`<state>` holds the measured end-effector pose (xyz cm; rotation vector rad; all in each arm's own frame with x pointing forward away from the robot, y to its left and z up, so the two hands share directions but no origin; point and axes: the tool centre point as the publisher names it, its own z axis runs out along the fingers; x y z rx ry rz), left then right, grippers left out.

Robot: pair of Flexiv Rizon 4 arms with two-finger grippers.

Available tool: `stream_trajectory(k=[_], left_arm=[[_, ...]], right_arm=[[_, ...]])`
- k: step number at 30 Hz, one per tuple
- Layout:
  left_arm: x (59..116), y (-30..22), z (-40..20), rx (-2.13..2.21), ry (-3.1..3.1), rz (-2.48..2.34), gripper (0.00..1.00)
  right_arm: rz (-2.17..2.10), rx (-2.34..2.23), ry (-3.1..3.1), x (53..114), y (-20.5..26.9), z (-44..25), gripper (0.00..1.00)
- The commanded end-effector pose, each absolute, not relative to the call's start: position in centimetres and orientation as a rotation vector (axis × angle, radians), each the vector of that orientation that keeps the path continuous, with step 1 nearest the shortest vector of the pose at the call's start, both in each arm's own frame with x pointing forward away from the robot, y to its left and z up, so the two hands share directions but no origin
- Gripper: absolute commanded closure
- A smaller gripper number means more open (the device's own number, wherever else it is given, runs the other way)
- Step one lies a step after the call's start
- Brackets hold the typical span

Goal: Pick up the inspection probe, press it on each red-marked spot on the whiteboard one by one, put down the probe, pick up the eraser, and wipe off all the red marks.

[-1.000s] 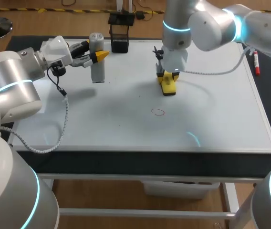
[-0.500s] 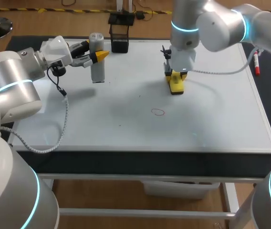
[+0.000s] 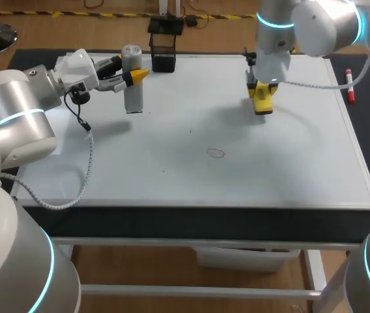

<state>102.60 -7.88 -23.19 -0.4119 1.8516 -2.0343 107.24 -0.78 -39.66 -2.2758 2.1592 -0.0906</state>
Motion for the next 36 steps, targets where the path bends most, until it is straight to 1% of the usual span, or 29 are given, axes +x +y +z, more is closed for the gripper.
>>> stream_trajectory(k=[1,10,16,28,36], left_arm=[[102.6,-8.0,-23.2,-0.41,1.844,-2.036,1.0],[102.6,-8.0,-23.2,-0.41,1.844,-2.036,1.0],[102.6,-8.0,-23.2,-0.41,1.844,-2.036,1.0],[102.6,-8.0,-23.2,-0.41,1.844,-2.036,1.0],[102.6,-8.0,-23.2,-0.41,1.844,-2.036,1.0]], right_arm=[[-0.082,-2.242,2.184,107.7,-3.8,-38.9,1.0],[-0.106,-2.143,2.297,109.1,-9.5,-38.7,1.0],[-0.123,-2.128,2.34,109.2,-12.0,-39.0,1.0],[-0.103,-2.107,2.362,109.4,-14.4,-38.9,1.0],[-0.112,-2.107,2.354,109.3,-14.7,-38.6,1.0]])
